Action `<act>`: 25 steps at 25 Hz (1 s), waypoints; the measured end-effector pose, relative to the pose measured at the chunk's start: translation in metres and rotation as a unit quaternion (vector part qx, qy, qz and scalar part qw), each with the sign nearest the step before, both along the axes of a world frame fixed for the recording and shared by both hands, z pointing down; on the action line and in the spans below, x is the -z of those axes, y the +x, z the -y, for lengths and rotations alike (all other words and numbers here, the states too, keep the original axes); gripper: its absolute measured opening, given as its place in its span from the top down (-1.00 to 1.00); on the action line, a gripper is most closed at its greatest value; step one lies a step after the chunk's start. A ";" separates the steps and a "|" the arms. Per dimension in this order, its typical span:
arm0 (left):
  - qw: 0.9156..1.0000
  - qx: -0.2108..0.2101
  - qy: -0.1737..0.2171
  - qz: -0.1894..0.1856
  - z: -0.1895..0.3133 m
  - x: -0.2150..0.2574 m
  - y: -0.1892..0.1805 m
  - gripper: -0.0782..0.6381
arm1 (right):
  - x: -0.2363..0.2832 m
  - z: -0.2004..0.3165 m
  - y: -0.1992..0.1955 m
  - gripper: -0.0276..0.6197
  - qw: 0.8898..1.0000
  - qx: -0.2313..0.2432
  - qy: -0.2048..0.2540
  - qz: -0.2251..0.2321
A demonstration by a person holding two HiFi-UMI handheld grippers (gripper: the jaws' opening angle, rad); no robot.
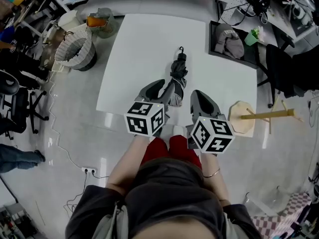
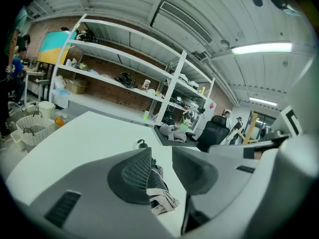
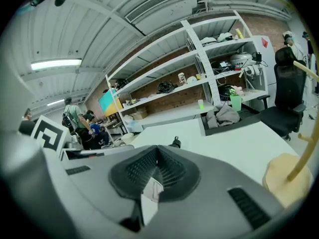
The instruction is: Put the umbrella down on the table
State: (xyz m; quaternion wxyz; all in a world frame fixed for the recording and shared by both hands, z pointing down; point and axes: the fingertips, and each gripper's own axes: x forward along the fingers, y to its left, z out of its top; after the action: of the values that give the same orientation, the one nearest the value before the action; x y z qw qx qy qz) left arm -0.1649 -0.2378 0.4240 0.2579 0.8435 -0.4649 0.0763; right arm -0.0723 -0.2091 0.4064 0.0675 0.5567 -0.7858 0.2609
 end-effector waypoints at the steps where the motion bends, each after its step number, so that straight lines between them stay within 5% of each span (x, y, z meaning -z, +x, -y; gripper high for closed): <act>1: 1.000 -0.001 0.003 -0.005 -0.002 0.004 -0.002 0.42 | 0.004 -0.002 -0.002 0.86 1.000 0.000 0.005 0.000; 16: 0.995 -0.015 0.096 -0.031 -0.041 0.071 -0.042 0.74 | 0.042 -0.027 -0.030 0.86 0.998 -0.008 0.058 -0.006; 25: 0.990 -0.010 0.142 -0.004 -0.069 0.096 -0.076 0.75 | 0.070 -0.051 -0.049 0.86 0.995 -0.015 0.096 -0.015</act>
State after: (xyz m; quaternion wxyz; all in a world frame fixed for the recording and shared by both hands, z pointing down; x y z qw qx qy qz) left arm -0.2409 -0.1688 0.3285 0.1364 0.8763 -0.4619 0.0083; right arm -0.1212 -0.1576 0.3367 0.0215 0.5766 -0.7974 0.1768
